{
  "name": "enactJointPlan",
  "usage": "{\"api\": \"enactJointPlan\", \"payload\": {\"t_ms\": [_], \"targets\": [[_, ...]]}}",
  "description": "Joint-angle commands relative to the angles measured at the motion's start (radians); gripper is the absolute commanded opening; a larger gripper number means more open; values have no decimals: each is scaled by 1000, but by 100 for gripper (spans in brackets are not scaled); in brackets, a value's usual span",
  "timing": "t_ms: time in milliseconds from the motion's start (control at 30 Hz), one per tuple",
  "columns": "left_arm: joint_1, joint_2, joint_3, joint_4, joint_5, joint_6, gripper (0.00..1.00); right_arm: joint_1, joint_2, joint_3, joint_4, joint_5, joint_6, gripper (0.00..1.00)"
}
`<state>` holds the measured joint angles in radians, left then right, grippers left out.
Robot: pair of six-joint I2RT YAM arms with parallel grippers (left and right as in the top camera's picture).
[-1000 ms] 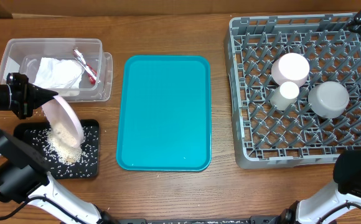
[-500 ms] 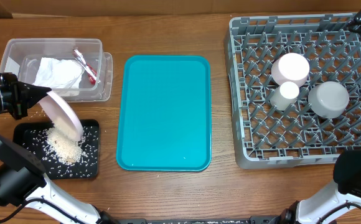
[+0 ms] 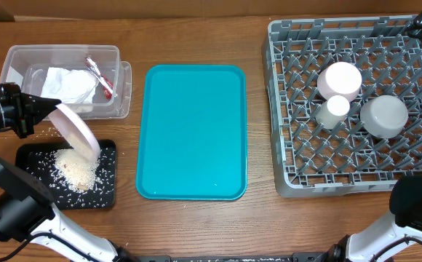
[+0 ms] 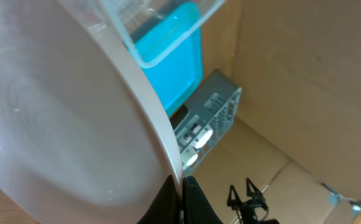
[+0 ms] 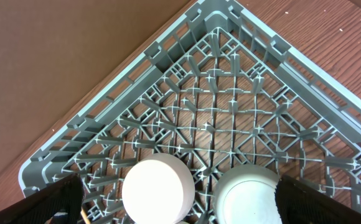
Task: Sort waste into correct bins and load items into the dishwasher
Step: 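Tilt the plate with the left gripper to pour rice onto the black tray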
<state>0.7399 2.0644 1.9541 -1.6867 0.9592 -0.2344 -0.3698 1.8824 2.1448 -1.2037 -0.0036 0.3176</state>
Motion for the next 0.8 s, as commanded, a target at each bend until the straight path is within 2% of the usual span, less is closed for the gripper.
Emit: {"api": "enactJointPlan", "payload": {"t_ms": [0, 267, 333, 533, 667, 767], "targets": [[27, -47, -14, -4, -106, -58, 4, -2, -5, 3, 5, -6, 5, 100], [80, -118, -154, -4, -86, -23, 4, -2, -5, 3, 5, -6, 5, 100], [85, -124, -164, -4, -56, 20, 4, -2, -5, 3, 5, -6, 5, 100], [85, -132, -167, -4, -4, 51, 4, -2, -5, 3, 5, -6, 5, 100], [109, -129, -167, 66, 0, 26, 4, -2, -5, 3, 5, -6, 5, 100], [123, -130, -168, -4, 90, 145, 4, -2, -5, 3, 5, -6, 5, 100]]}}
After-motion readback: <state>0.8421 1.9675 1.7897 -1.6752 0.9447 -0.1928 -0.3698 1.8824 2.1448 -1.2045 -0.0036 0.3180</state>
